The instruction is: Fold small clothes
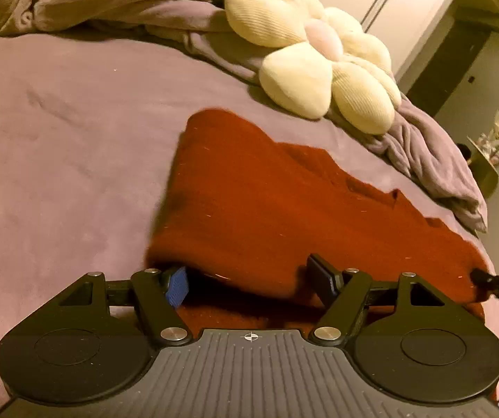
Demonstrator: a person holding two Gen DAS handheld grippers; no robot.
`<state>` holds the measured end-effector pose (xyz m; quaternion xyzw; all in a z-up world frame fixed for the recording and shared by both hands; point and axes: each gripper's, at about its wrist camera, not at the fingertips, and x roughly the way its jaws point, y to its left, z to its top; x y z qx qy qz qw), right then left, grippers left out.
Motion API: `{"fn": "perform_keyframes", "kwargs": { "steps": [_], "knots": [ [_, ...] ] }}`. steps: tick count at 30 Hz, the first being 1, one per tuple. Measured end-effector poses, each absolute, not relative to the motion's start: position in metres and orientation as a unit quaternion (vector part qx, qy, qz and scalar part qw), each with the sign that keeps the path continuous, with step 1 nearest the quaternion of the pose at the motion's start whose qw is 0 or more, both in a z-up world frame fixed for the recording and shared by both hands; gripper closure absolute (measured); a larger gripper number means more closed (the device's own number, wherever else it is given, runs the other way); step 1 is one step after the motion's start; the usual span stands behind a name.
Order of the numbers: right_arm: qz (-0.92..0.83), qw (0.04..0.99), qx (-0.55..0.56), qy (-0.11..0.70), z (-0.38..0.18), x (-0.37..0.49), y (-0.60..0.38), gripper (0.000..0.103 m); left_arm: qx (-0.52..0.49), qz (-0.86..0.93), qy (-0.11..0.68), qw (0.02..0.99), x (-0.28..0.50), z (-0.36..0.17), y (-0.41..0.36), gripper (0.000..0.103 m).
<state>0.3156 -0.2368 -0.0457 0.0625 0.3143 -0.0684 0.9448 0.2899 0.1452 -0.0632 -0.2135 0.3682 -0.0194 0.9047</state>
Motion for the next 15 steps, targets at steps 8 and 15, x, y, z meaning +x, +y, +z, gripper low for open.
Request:
{"fn": "perform_keyframes", "kwargs": {
  "steps": [8, 15],
  "knots": [
    [-0.095, 0.927, 0.117, 0.344, -0.059, 0.309, -0.264, 0.072, -0.235, -0.051, 0.381, 0.893, 0.275, -0.059, 0.142, 0.027],
    [0.018, 0.851, 0.39, 0.351, -0.083, 0.263, -0.283, 0.037, -0.357, -0.142, 0.393, 0.835, 0.279, -0.065, 0.12, 0.023]
  ]
}}
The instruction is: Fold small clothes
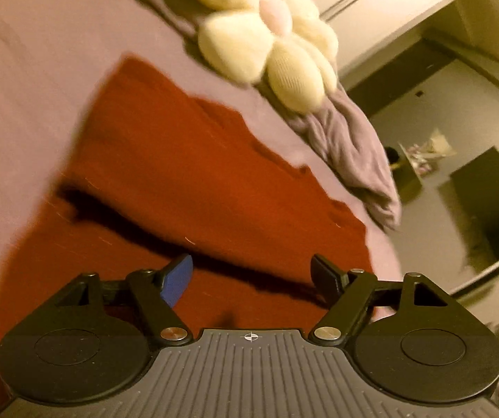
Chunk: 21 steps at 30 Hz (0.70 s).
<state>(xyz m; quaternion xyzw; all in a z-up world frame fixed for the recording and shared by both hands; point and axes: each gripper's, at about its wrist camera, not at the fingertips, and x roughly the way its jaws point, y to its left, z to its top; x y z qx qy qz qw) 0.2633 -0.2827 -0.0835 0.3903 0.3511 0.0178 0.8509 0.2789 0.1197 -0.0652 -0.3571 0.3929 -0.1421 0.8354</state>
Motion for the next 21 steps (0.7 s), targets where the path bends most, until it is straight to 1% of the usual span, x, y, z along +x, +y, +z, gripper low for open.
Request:
{"fn": "perform_keyframes", "kwargs": {
  "steps": [1, 4, 6, 7, 8, 9, 10, 11, 12, 13, 14, 16, 21],
  "knots": [
    [0.012, 0.833, 0.419, 0.362, -0.095, 0.264, -0.284, 0.037, -0.372, -0.136, 0.401, 0.826, 0.283, -0.073, 0.116, 0.023],
    [-0.007, 0.832, 0.444, 0.333, -0.103, 0.268, -0.284, 0.04, -0.4, -0.114, 0.389, 0.822, 0.293, -0.081, 0.112, 0.025],
    [-0.006, 0.828, 0.457, 0.323, -0.103, 0.276, -0.283, 0.052, -0.422, -0.115, 0.378, 0.816, 0.301, -0.082, 0.11, 0.028],
    [-0.007, 0.825, 0.459, 0.329, -0.105, 0.282, -0.281, 0.066, -0.427, -0.113, 0.382, 0.812, 0.306, -0.084, 0.108, 0.033],
    [-0.008, 0.821, 0.459, 0.338, -0.109, 0.286, -0.279, 0.078, -0.429, -0.108, 0.391, 0.807, 0.312, -0.087, 0.106, 0.043],
    [-0.011, 0.817, 0.459, 0.348, -0.113, 0.29, -0.276, 0.083, -0.429, -0.103, 0.397, 0.805, 0.317, -0.089, 0.104, 0.049],
    [-0.014, 0.816, 0.458, 0.352, -0.117, 0.293, -0.275, 0.087, -0.426, -0.098, 0.401, 0.805, 0.322, -0.092, 0.103, 0.058],
    [-0.015, 0.817, 0.457, 0.352, -0.121, 0.295, -0.274, 0.089, -0.423, -0.095, 0.4, 0.807, 0.325, -0.094, 0.101, 0.063],
    [-0.014, 0.819, 0.454, 0.351, -0.123, 0.297, -0.274, 0.089, -0.423, -0.092, 0.395, 0.81, 0.328, -0.095, 0.102, 0.064],
    [-0.013, 0.821, 0.451, 0.349, -0.123, 0.299, -0.274, 0.089, -0.417, -0.09, 0.391, 0.816, 0.332, -0.095, 0.102, 0.068],
    [-0.013, 0.822, 0.45, 0.348, -0.123, 0.302, -0.275, 0.09, -0.412, -0.089, 0.39, 0.819, 0.336, -0.095, 0.102, 0.069],
    [-0.018, 0.826, 0.446, 0.345, -0.121, 0.312, -0.275, 0.09, -0.4, -0.087, 0.387, 0.826, 0.345, -0.095, 0.102, 0.069],
    [-0.02, 0.83, 0.432, 0.353, -0.118, 0.328, -0.275, 0.089, -0.374, -0.091, 0.397, 0.833, 0.351, -0.09, 0.099, 0.064]
  ]
}}
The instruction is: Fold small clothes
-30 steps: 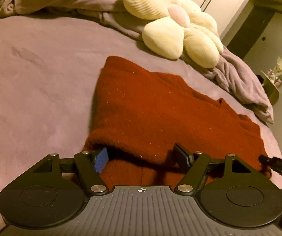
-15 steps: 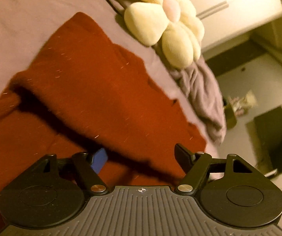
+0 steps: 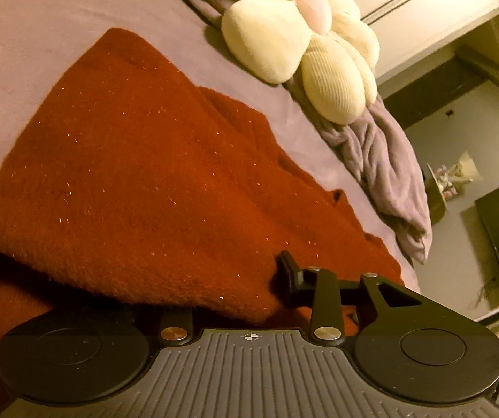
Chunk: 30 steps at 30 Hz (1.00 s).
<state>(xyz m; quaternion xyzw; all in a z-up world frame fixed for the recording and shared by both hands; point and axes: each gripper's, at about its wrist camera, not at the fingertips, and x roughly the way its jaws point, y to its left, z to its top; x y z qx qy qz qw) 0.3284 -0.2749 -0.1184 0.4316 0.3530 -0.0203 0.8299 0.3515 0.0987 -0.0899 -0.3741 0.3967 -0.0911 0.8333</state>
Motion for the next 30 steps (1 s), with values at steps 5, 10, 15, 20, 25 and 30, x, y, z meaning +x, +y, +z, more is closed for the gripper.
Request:
{"fn": "perform_keyframes", "kwargs": {
  "steps": [5, 10, 15, 20, 25, 30],
  "knots": [
    [0.015, 0.856, 0.346, 0.384, -0.098, 0.29, -0.271, 0.077, -0.342, -0.132, 0.409, 0.836, 0.317, -0.071, 0.11, 0.038],
    [0.036, 0.889, 0.285, 0.357, -0.066, 0.274, -0.27, 0.076, -0.306, -0.141, 0.396, 0.854, 0.294, -0.035, 0.116, 0.032],
    [0.039, 0.91, 0.196, 0.362, -0.055, 0.319, -0.231, 0.076, -0.255, -0.097, 0.374, 0.886, 0.326, -0.025, 0.098, 0.028],
    [0.032, 0.923, 0.052, 0.379, -0.083, 0.365, -0.187, 0.082, -0.198, -0.052, 0.399, 0.894, 0.358, -0.049, 0.083, 0.029],
    [0.001, 0.938, -0.005, 0.346, -0.093, 0.378, -0.197, 0.091, -0.136, -0.035, 0.403, 0.904, 0.368, -0.057, 0.068, 0.031],
    [-0.003, 0.941, -0.025, 0.336, -0.096, 0.385, -0.206, 0.097, -0.091, -0.029, 0.397, 0.913, 0.369, -0.059, 0.054, 0.029]
  ]
}}
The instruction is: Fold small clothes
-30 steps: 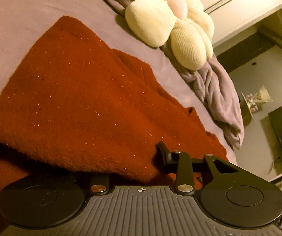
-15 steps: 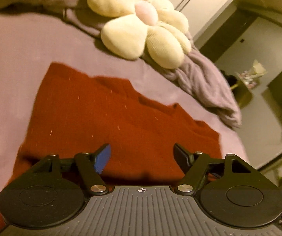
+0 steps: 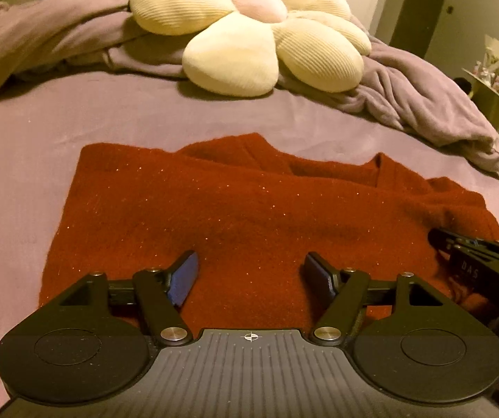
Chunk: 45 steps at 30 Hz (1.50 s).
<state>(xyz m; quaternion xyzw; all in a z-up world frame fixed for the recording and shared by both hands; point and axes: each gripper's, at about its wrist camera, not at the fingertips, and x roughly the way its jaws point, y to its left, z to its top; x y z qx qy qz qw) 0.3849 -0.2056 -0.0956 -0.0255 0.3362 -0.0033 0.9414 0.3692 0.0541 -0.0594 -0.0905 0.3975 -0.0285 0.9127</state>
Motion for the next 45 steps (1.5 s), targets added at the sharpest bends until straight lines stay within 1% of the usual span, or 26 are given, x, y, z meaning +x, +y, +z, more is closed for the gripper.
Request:
{"fn": "perform_keyframes", "kwargs": {
  "steps": [4, 9, 12, 13, 16, 19, 22, 23, 25, 26, 27, 29, 31, 37, 40, 45],
  "knots": [
    [-0.001, 0.942, -0.021, 0.335, -0.094, 0.378, -0.204, 0.097, -0.089, -0.029, 0.402, 0.911, 0.367, -0.058, 0.055, 0.029],
    [-0.009, 0.941, 0.01, 0.337, -0.083, 0.355, -0.217, 0.096, -0.096, -0.028, 0.402, 0.91, 0.365, -0.056, 0.056, 0.028],
    [-0.003, 0.938, 0.005, 0.348, -0.099, 0.344, -0.234, 0.097, -0.102, -0.038, 0.398, 0.911, 0.364, -0.057, 0.058, 0.027],
    [0.011, 0.94, 0.002, 0.342, -0.102, 0.339, -0.239, 0.098, -0.105, -0.043, 0.398, 0.91, 0.362, -0.057, 0.061, 0.026],
    [0.01, 0.939, 0.02, 0.342, -0.088, 0.328, -0.25, 0.098, -0.139, -0.065, 0.388, 0.909, 0.348, -0.052, 0.078, 0.016],
    [0.013, 0.94, 0.039, 0.34, -0.075, 0.303, -0.258, 0.098, -0.158, -0.072, 0.374, 0.911, 0.326, -0.044, 0.094, 0.012],
    [0.008, 0.928, 0.007, 0.373, -0.085, 0.288, -0.263, 0.098, -0.135, -0.063, 0.382, 0.912, 0.311, -0.044, 0.104, 0.011],
    [0.004, 0.928, -0.002, 0.372, -0.087, 0.286, -0.266, 0.098, -0.129, -0.053, 0.391, 0.91, 0.307, -0.044, 0.107, 0.011],
    [-0.004, 0.927, 0.011, 0.375, -0.078, 0.282, -0.27, 0.098, -0.139, -0.051, 0.393, 0.908, 0.293, -0.039, 0.116, 0.011],
    [-0.015, 0.927, 0.008, 0.374, -0.07, 0.279, -0.268, 0.098, -0.144, -0.054, 0.391, 0.907, 0.285, -0.035, 0.12, 0.006],
    [-0.024, 0.927, -0.001, 0.373, -0.064, 0.275, -0.266, 0.098, -0.147, -0.055, 0.394, 0.906, 0.276, -0.031, 0.123, 0.006],
    [-0.028, 0.924, -0.01, 0.381, -0.056, 0.259, -0.261, 0.087, -0.153, -0.058, 0.399, 0.902, 0.253, -0.027, 0.131, 0.006],
    [-0.005, 0.922, -0.003, 0.386, -0.052, 0.237, -0.262, 0.08, -0.157, -0.05, 0.411, 0.896, 0.23, -0.028, 0.139, 0.006],
    [0.025, 0.896, 0.03, 0.443, -0.05, 0.15, -0.276, 0.076, -0.156, -0.044, 0.454, 0.876, 0.152, -0.034, 0.164, 0.006],
    [0.019, 0.884, 0.043, 0.466, -0.049, 0.101, -0.293, 0.07, -0.14, -0.035, 0.473, 0.869, 0.117, -0.034, 0.175, 0.006],
    [0.015, 0.875, 0.076, 0.478, -0.04, 0.041, -0.316, 0.068, -0.153, -0.025, 0.501, 0.851, 0.074, -0.042, 0.193, 0.006]
  ]
}}
